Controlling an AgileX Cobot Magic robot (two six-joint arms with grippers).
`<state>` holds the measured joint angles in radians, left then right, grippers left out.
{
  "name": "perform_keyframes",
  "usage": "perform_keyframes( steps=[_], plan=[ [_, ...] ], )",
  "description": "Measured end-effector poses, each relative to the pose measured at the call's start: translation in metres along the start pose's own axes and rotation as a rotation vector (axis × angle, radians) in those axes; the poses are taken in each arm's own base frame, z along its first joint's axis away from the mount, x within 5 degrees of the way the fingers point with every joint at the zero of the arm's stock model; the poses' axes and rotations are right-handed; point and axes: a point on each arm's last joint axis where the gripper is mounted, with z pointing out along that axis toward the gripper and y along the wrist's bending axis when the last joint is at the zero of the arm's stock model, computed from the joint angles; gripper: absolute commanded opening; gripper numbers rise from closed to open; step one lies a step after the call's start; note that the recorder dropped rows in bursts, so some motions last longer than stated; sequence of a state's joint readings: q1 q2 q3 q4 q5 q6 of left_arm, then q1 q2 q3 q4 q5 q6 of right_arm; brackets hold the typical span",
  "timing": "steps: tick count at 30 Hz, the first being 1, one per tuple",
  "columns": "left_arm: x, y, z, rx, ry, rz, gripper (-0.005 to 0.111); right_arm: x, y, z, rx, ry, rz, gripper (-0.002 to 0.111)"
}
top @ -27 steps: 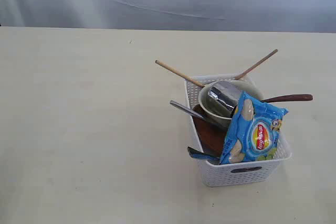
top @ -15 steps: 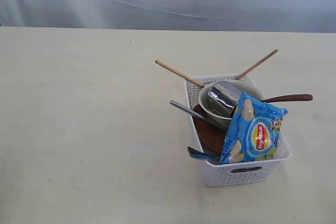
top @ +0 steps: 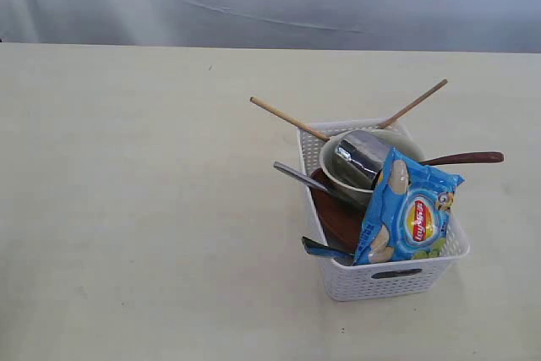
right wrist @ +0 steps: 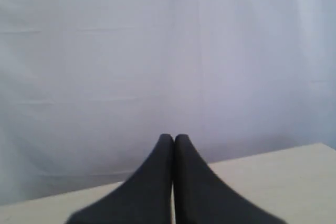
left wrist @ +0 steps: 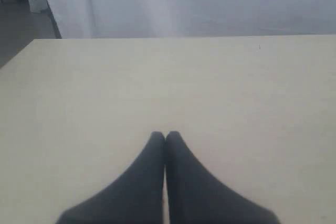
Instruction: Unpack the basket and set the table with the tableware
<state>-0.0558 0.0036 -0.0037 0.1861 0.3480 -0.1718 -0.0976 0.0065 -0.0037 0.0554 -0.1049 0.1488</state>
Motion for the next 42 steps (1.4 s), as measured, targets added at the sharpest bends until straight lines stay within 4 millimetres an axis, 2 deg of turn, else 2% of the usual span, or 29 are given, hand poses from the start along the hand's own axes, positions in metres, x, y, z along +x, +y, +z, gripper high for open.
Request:
perform_keyframes(
  steps=[6, 10, 36, 42],
  plan=[
    [0.0, 0.0, 0.0, 0.0, 0.0, 0.0, 0.0, -0.012, 0.002, -0.001, -0.025, -0.136, 0.083, 0.0],
    [0.0, 0.0, 0.0, 0.0, 0.0, 0.0, 0.0, -0.015, 0.002, -0.001, -0.032, -0.161, 0.113, 0.0],
    [0.0, 0.0, 0.0, 0.0, 0.0, 0.0, 0.0, -0.011, 0.002, -0.001, -0.024, -0.117, 0.121, 0.0],
    [0.0, 0.0, 0.0, 0.0, 0.0, 0.0, 0.0, -0.005, 0.001, 0.0, -0.011, -0.053, 0.122, 0.0]
  ],
)
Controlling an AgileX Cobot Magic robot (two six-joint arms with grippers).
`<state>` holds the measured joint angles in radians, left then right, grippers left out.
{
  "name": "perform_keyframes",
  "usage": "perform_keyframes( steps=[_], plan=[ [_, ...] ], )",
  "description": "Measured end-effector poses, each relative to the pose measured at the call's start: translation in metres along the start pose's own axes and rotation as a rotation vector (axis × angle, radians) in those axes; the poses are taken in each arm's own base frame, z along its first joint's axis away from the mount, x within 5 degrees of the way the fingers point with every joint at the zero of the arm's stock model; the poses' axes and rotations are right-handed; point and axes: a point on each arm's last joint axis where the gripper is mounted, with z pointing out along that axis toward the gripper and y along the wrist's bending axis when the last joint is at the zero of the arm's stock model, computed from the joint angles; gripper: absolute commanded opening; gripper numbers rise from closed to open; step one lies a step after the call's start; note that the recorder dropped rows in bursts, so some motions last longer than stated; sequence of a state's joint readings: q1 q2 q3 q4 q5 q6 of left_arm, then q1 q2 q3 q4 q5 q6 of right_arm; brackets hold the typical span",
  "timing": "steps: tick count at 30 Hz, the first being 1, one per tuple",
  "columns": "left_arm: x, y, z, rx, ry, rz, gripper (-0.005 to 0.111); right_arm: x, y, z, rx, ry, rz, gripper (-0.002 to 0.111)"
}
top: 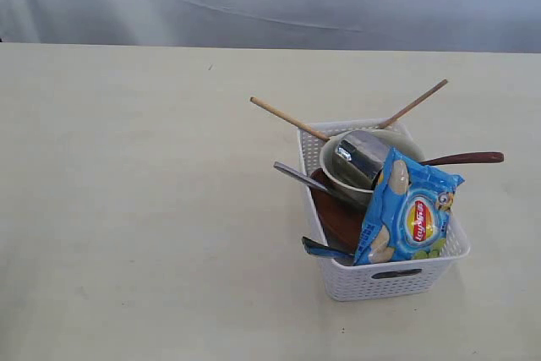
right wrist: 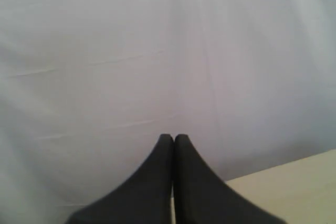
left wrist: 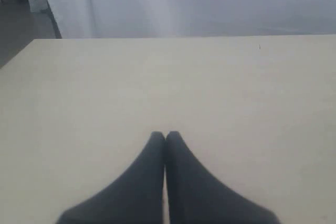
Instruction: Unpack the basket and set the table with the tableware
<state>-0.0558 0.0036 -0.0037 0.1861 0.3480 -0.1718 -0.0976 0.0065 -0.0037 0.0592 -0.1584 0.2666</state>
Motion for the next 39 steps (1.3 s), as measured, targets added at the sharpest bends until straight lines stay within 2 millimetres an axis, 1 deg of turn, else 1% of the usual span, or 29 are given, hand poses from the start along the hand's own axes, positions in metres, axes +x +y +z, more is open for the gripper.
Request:
perform_keyframes(
  steps=[2, 5, 10, 14, 19, 21, 25, 29, 33, 37, 38, 39],
  plan=[
    [0.0, 0.0, 0.0, 0.0, 0.0, 0.0, 0.0, -0.002, 0.001, 0.001, 0.004, 0.015, 0.0, 0.0],
    [0.0, 0.0, 0.0, 0.0, 0.0, 0.0, 0.0, -0.014, 0.005, 0.008, 0.007, 0.025, 0.0, 0.0],
    [0.0, 0.0, 0.0, 0.0, 0.0, 0.0, 0.0, -0.031, 0.011, 0.033, 0.032, 0.097, -0.001, 0.0],
    [0.0, 0.0, 0.0, 0.0, 0.0, 0.0, 0.0, -0.035, 0.013, 0.062, 0.074, 0.23, -0.001, 0.0],
    [0.0, 0.0, 0.0, 0.0, 0.0, 0.0, 0.0, -0.031, 0.013, 0.109, 0.139, 0.472, -0.013, 0.0],
    [0.0, 0.0, 0.0, 0.0, 0.0, 0.0, 0.0, -0.033, 0.017, 0.129, 0.136, 0.534, -0.031, 0.0],
    [0.0, 0.0, 0.0, 0.0, 0.0, 0.0, 0.0, -0.025, 0.031, 0.166, 0.094, 0.711, -0.09, 0.0],
    [0.0, 0.0, 0.0, 0.0, 0.0, 0.0, 0.0, -0.013, 0.051, 0.193, 0.026, 0.881, -0.159, 0.0],
    [0.0, 0.0, 0.0, 0.0, 0.0, 0.0, 0.0, 0.002, 0.069, 0.207, -0.038, 0.996, -0.211, 0.0],
    [0.0, 0.0, 0.0, 0.0, 0.0, 0.0, 0.0, 0.017, 0.076, 0.216, -0.058, 1.064, -0.231, 0.0],
    [0.0, 0.0, 0.0, 0.0, 0.0, 0.0, 0.0, 0.02, 0.077, 0.219, -0.057, 1.076, -0.233, 0.002],
    [0.0, 0.0, 0.0, 0.0, 0.0, 0.0, 0.0, 0.024, 0.076, 0.221, -0.054, 1.089, -0.235, 0.006]
  ],
)
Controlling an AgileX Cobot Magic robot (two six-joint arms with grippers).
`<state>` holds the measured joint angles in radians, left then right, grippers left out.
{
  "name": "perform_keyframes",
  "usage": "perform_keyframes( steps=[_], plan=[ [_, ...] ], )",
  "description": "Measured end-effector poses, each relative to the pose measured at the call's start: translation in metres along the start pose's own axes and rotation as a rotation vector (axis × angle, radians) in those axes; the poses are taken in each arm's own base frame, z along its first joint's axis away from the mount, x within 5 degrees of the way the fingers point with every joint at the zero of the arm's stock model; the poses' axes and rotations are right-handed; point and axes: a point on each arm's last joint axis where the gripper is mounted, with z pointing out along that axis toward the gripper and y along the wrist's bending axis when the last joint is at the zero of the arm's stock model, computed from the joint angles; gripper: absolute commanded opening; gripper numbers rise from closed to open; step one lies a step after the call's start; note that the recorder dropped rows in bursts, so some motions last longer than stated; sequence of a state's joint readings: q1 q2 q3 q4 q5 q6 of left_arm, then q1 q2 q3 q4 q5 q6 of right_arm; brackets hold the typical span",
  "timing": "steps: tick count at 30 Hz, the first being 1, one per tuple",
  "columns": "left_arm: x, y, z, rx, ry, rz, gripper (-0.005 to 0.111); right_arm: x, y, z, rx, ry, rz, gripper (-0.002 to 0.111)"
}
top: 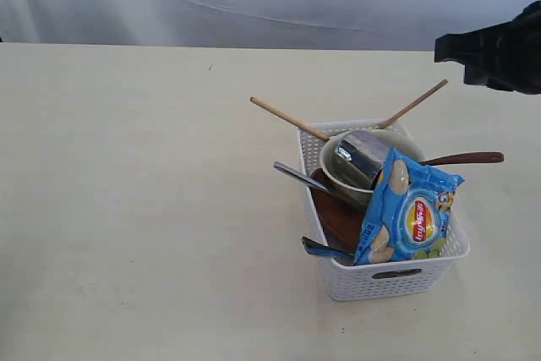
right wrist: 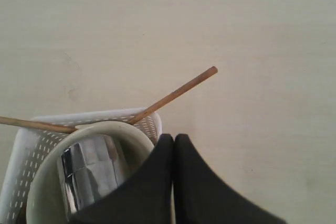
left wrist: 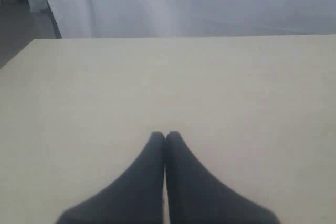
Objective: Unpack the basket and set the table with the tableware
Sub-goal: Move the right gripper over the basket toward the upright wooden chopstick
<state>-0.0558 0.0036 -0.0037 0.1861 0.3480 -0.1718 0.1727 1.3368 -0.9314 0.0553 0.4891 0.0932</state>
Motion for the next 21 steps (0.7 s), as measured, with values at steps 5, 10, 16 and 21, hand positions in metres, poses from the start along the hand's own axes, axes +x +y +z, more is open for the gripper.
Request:
perform_keyframes(
  steps=[5, 10, 16, 21],
  plan=[
    [0.0, 0.0, 0.0, 0.0, 0.0, 0.0, 0.0, -0.002, 0.0, 0.017, 0.003, 0.04, 0.003, 0.048],
    [0.0, 0.0, 0.0, 0.0, 0.0, 0.0, 0.0, -0.003, 0.003, 0.03, -0.027, 0.034, 0.087, 0.079],
    [0.0, 0.0, 0.0, 0.0, 0.0, 0.0, 0.0, -0.008, 0.004, 0.048, -0.051, -0.024, 0.274, 0.079],
    [0.0, 0.0, 0.0, 0.002, 0.0, 0.001, 0.0, -0.005, 0.001, 0.074, -0.037, -0.037, 0.353, 0.079]
  ],
)
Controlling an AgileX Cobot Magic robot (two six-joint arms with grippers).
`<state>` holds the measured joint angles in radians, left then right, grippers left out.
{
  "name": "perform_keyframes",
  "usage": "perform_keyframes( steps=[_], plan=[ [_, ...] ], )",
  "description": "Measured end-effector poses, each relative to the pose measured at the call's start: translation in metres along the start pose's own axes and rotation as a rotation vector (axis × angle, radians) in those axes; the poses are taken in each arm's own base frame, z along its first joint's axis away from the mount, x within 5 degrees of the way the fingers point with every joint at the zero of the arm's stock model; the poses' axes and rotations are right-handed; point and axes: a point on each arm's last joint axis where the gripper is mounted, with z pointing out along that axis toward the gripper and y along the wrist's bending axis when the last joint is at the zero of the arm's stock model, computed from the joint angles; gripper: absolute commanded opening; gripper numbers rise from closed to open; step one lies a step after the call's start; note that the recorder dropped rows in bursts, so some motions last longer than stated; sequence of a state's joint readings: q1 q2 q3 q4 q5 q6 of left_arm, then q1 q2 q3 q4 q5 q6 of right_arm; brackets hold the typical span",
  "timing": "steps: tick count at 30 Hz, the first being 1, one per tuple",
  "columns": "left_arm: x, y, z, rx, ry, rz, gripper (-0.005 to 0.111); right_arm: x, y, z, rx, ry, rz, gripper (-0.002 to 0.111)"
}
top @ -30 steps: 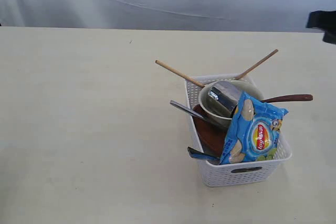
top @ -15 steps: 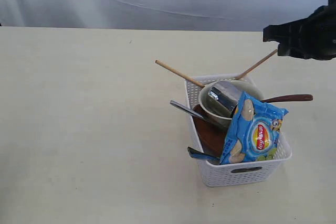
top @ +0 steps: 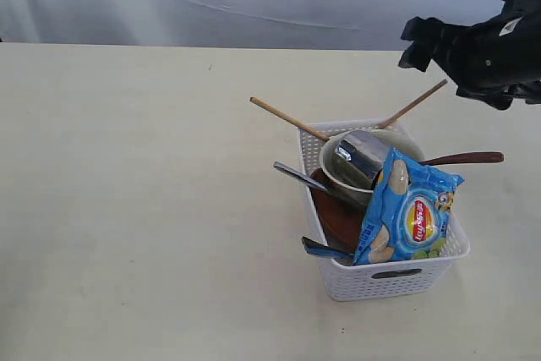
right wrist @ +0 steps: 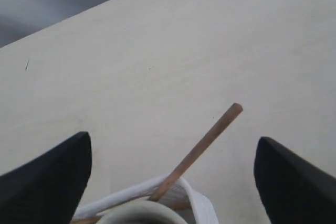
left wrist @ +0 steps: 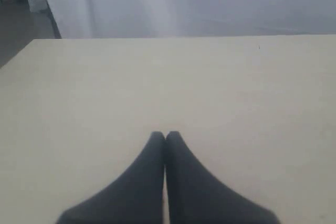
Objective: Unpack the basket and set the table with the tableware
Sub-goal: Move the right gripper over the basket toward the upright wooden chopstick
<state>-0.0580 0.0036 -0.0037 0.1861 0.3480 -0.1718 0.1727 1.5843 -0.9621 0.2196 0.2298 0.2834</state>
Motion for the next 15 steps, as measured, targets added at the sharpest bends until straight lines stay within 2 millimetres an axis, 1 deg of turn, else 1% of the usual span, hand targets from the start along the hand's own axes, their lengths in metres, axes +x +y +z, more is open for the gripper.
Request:
perform_keyframes(
  steps=[1, 2, 3, 4, 8, 12, 13, 15],
  plan=[
    [0.0, 0.0, 0.0, 0.006, 0.0, 0.001, 0.0, 0.001, -0.001, 0.004, 0.004, 0.003, 0.013, 0.079],
    [0.0, -0.001, 0.0, 0.02, 0.0, 0.005, 0.0, 0.004, -0.003, 0.014, 0.012, 0.007, 0.038, 0.079],
    [0.0, -0.001, 0.0, 0.024, 0.0, 0.006, 0.0, 0.004, -0.004, 0.018, 0.014, 0.005, 0.046, 0.079],
    [0.0, -0.002, 0.0, 0.031, -0.001, 0.008, 0.0, 0.007, -0.007, 0.027, 0.02, 0.004, 0.072, 0.079],
    [0.0, -0.002, 0.0, 0.031, -0.001, 0.008, 0.0, 0.011, -0.012, 0.046, 0.03, -0.01, 0.13, 0.079],
    [0.0, -0.002, 0.0, 0.031, -0.001, 0.008, 0.0, 0.013, -0.014, 0.053, 0.033, -0.021, 0.147, 0.078],
    [0.0, -0.002, 0.0, 0.031, -0.001, 0.008, 0.0, 0.012, -0.014, 0.053, 0.031, -0.025, 0.147, 0.073],
    [0.0, -0.002, 0.0, 0.031, -0.001, 0.008, 0.0, 0.012, -0.014, 0.053, 0.028, -0.033, 0.146, 0.056]
  ],
)
